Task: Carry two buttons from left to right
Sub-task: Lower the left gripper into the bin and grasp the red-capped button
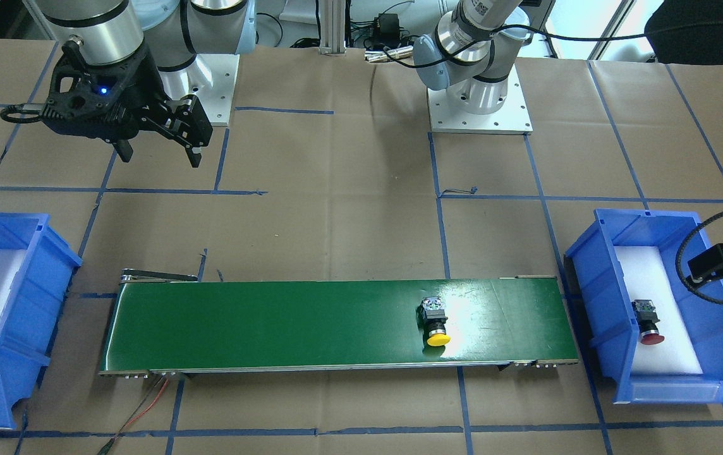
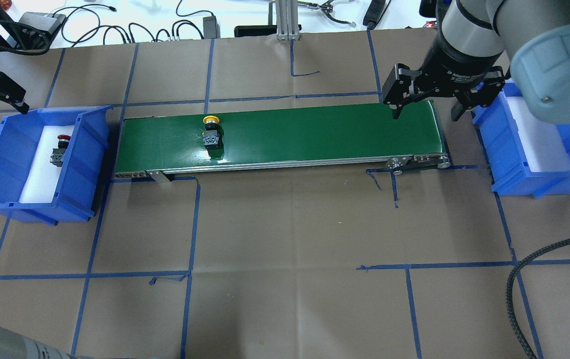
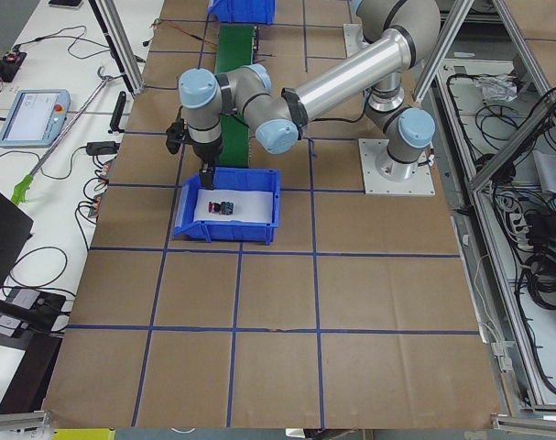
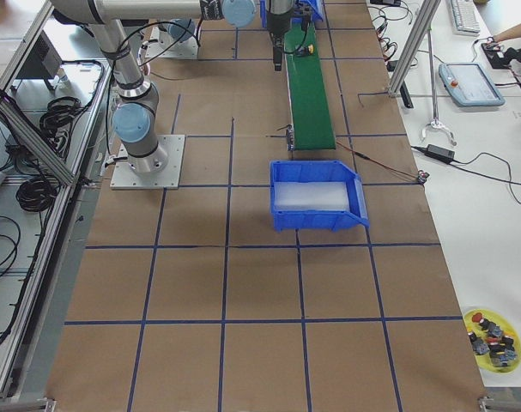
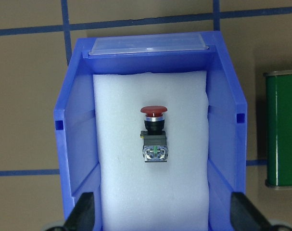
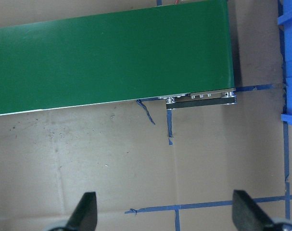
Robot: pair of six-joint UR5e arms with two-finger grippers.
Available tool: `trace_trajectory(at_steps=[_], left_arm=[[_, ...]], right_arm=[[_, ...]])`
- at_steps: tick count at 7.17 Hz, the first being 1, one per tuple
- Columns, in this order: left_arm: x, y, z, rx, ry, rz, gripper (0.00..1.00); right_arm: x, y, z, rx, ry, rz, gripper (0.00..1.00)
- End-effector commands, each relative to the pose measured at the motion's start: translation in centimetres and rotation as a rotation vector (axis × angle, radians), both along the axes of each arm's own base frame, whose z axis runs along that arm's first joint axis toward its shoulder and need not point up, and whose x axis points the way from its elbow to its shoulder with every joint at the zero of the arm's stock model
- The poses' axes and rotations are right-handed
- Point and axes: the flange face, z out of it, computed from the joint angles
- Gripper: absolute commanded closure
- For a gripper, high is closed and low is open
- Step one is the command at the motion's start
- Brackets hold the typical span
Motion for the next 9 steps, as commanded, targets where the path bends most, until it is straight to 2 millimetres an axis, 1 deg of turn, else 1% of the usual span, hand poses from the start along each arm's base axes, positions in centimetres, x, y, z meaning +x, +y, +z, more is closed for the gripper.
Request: trace_trajectory(at_steps=[1,3,4,5,6,7,8,9], left_arm=[[0.5,-1.6,-4.5,-0.023,0.030,0.000,0.01],[0.7,-1.9,-8.3,-0.015,0.050,0.004,0.01],[1.2,-1.1,-9.9,-0.016,0.045,0.016,0.01],[2.4,0.1,-11.8,-0.015,0.048,0.041,0.01],[2.7,1.1,-13.7,-0.016,0.046,0.054,0.01],[2.0,1.9,-15.0,-0.016,0.046,0.053,0.01],[1.4,1.7,-15.6,-0.022,0.042,0.045,0.01],[1.3,1.6,-16.1,-0.016,0.047,0.044,0.01]], right_arm=[[0.0,0.0,0.0,0.000,0.000,-0.002,0.00],[0.0,0.0,0.0,0.000,0.000,0.001,0.00],[0.0,0.0,0.0,0.000,0.000,0.000,0.00],[0.0,0.0,0.0,0.000,0.000,0.000,0.00],[0.0,0.0,0.0,0.000,0.000,0.001,0.00],[0.0,0.0,0.0,0.000,0.000,0.000,0.00],[0.0,0.0,0.0,0.000,0.000,0.001,0.00],[0.0,0.0,0.0,0.000,0.000,0.000,0.00]])
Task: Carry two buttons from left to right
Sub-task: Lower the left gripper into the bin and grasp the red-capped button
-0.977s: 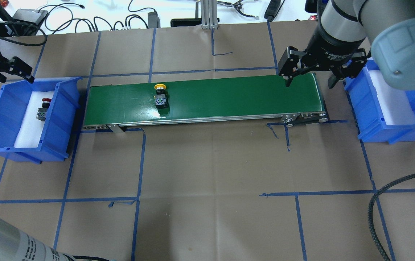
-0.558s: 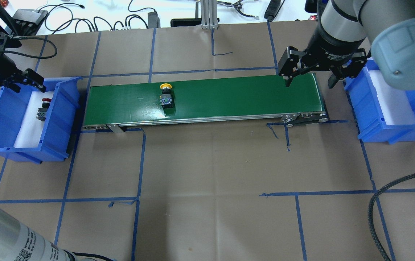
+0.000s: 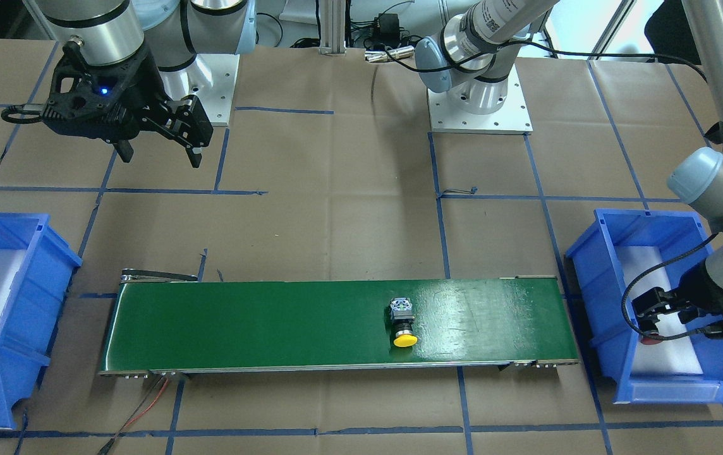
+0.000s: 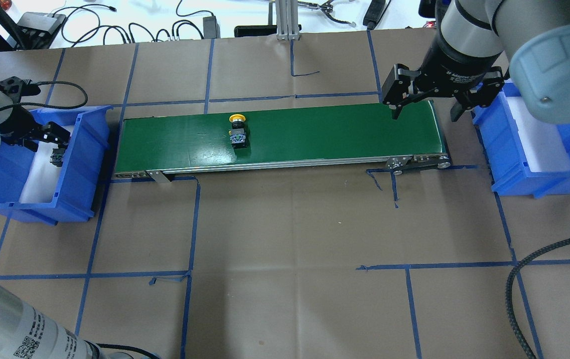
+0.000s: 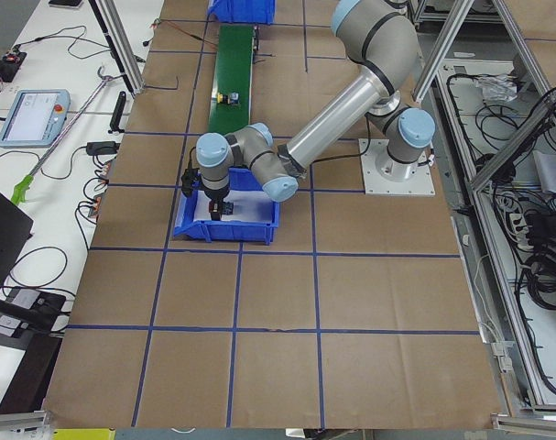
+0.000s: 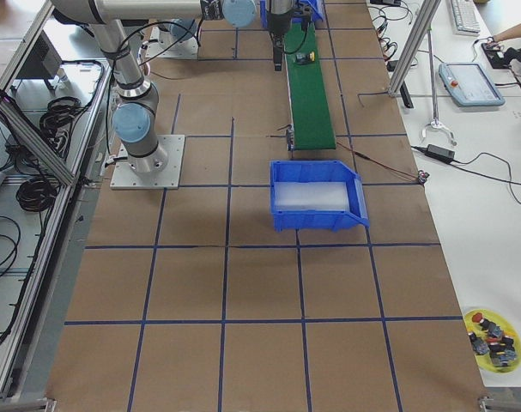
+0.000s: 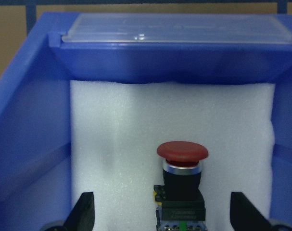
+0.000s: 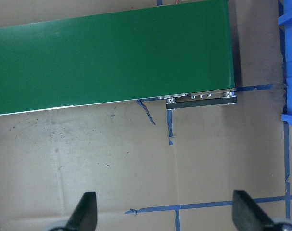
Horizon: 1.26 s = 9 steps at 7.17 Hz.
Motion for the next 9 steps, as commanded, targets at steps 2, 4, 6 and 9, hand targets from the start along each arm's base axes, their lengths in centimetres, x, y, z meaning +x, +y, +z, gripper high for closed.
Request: trace_trajectory(at_steps=[2,4,6,9], left_arm=[[-0.3,-0.1,-0.8,-0.002,0.006,-0.005,0.09],[-0.6,-0.3,-0.8,-0.003,0.005,-0.011,0.45],[-0.5,-0.7,-0.2,-0.016,0.003,0.000,0.76],[-0.2,-1.0,7.0,-0.054,-0.027,-0.005,0.81]], right_arm=[[0.0,0.0,-0.1,0.002,0.000,-0.002,0.00],[0.0,0.0,-0.1,0.003,0.000,-0.002,0.00],[0.0,0.0,-0.1,0.003,0.000,-0.001,0.00],[0.0,0.0,0.0,0.002,0.000,0.001,0.00]])
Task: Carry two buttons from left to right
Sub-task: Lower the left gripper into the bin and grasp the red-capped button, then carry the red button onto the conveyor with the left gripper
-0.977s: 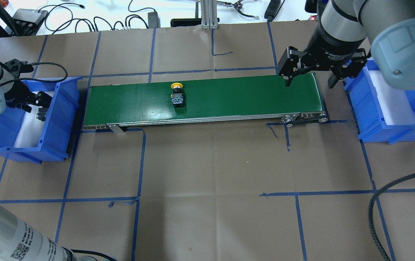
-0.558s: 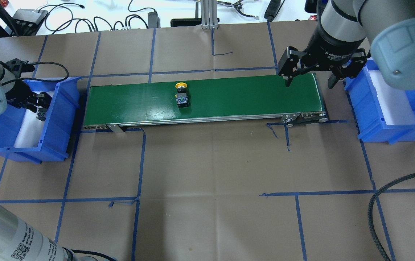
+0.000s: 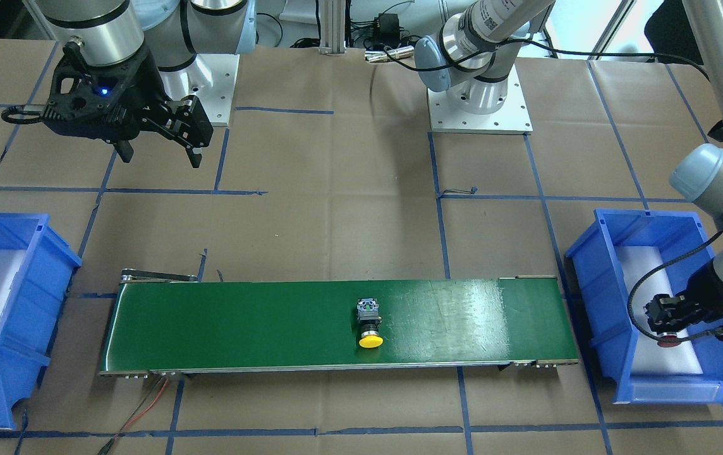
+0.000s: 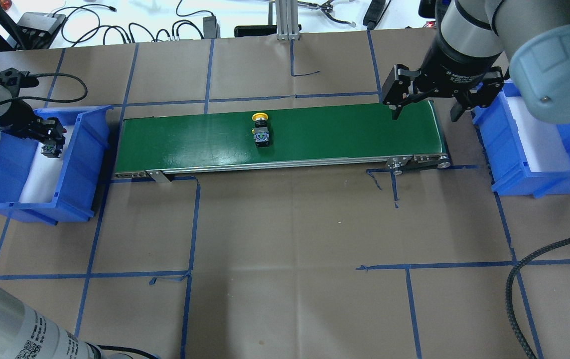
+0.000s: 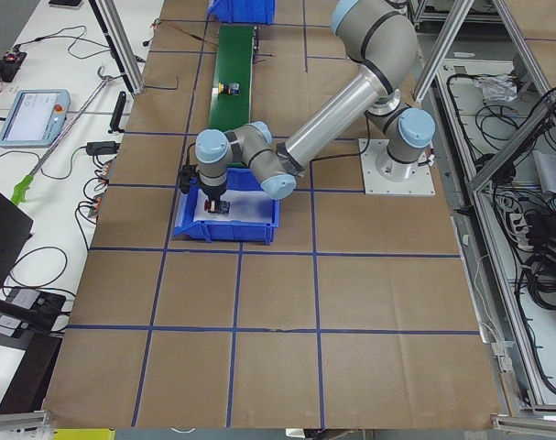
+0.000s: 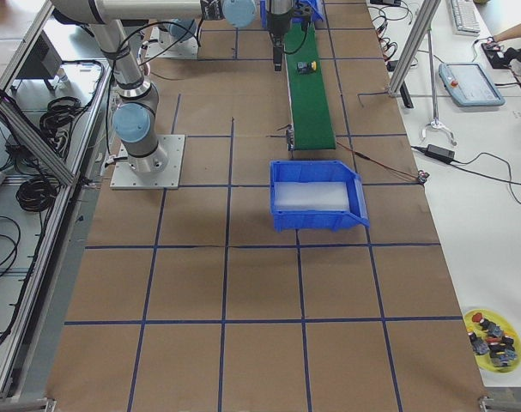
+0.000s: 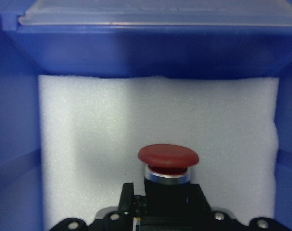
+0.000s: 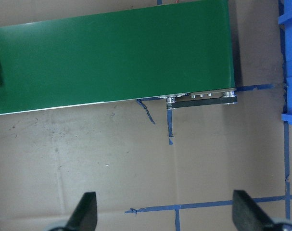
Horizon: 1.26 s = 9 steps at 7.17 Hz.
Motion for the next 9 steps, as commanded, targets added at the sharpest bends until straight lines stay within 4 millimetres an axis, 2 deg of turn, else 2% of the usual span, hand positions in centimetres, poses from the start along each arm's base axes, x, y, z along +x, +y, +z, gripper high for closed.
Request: trace_trajectory(at_steps=[1,2,3,4,5,6,7,9], left_arm=[[0.0,0.9,7.7,0.025,0.005,0.000,0.81],[-0.4,1.9,12.5,0.048,0.015,0.003,0.81],[-0.5,2.0,15.1,0.073,0.027,0.003,0.81],[0.1,1.2,14.7,0.089,0.025,0.010,0.81],[-0.8,0.8,14.7,0.088,0.026,0.023,0.81],[-4.9,-0.4,15.1,0.086,0.019,0.027,0.81],[-10.3,-1.4,15.4,0.083,0.020,0.046,0.81],[-19.6,-2.1,15.4,0.083,0.028,0.063,0.81]], right_arm=[[0.0,0.0,0.0,0.000,0.000,0.000,0.00],[0.0,0.0,0.0,0.000,0.002,0.002,0.00],[0.0,0.0,0.0,0.000,0.000,0.003,0.00],[0.0,0.0,0.0,0.001,0.002,0.005,0.00],[0.0,0.0,-0.1,0.003,0.002,0.005,0.00],[0.0,0.0,-0.1,0.003,0.001,0.006,0.00],[0.0,0.0,-0.4,0.007,0.001,0.006,0.00],[0.0,0.0,-0.4,0.004,0.002,0.008,0.00]])
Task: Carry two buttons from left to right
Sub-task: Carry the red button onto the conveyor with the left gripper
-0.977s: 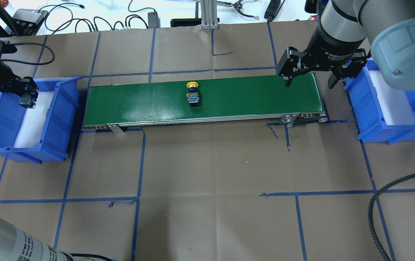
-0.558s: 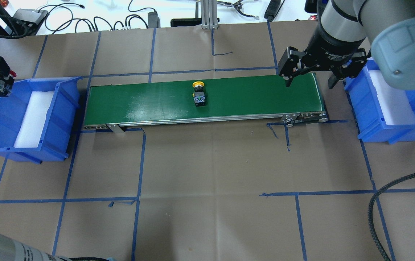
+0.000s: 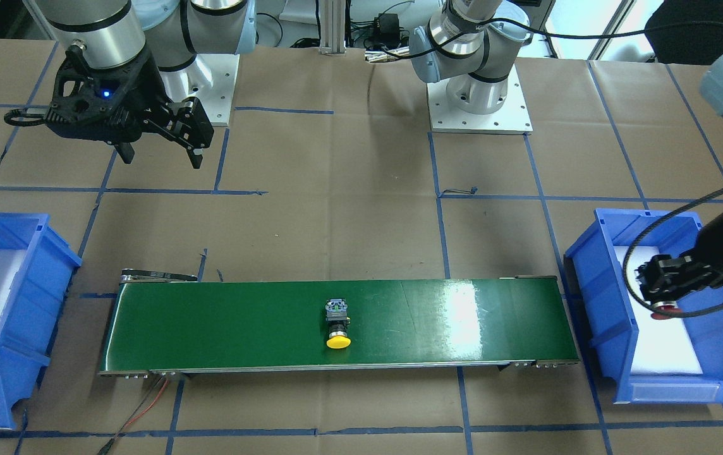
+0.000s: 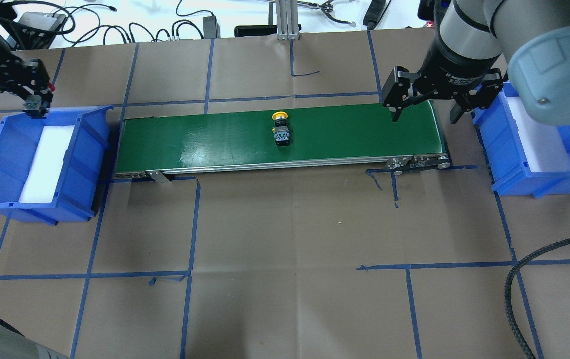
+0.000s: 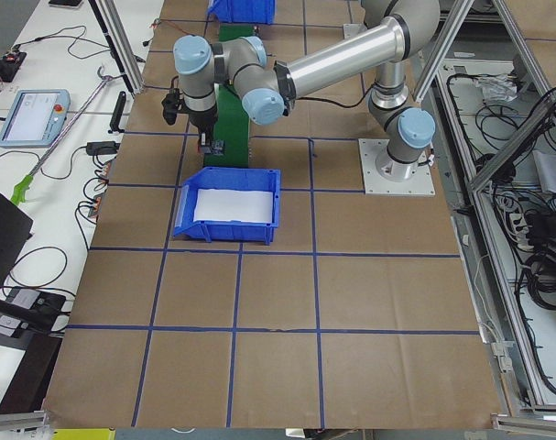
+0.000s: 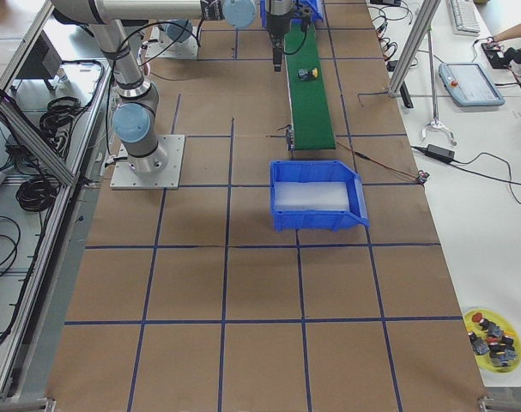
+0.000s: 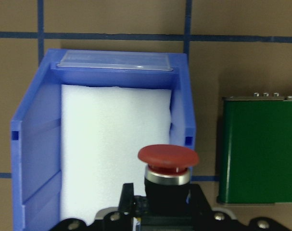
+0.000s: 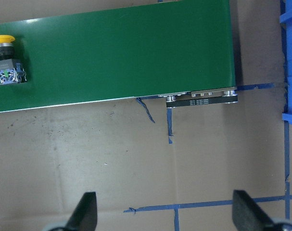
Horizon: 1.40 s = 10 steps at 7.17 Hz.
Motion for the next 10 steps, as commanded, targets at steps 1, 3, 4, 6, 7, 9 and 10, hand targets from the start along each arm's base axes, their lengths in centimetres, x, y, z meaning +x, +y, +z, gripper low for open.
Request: trace_trajectory(at_steps=[1,3,4,6,7,9,10], left_arm=[[-9.3,-0.2,-0.4,0.010,0.007,0.021,0.81],[-11.5,-0.3,-3.2,0.055,0.018,0.023,0.81],[-11.6,0.1,-5.3,0.063,0.021,0.034,0.81],[-11.8,1.2,-9.8,0.003,0.010,0.027,0.81],[-11.9,2.0,-11.5,-0.003,0.010,0.030,0.81],[-11.9,1.6,-14.4,-0.017,0.007,0.027,0.81],[-12.0,1.6,-14.7,-0.015,0.008,0.030,0.80]], right_arm=[[0.0,0.0,0.0,-0.001,0.001,0.001,0.00],[0.0,-0.3,-0.6,0.011,0.003,0.001,0.00],[0.0,-0.6,-1.1,0.023,0.005,0.001,0.00],[0.0,-0.7,-1.2,0.026,0.005,0.001,0.00],[0.0,-0.7,-1.3,0.028,0.005,0.001,0.00],[0.0,-1.1,-1.7,0.025,0.005,0.001,0.00],[0.1,-1.9,-2.9,0.048,0.006,0.000,0.00]])
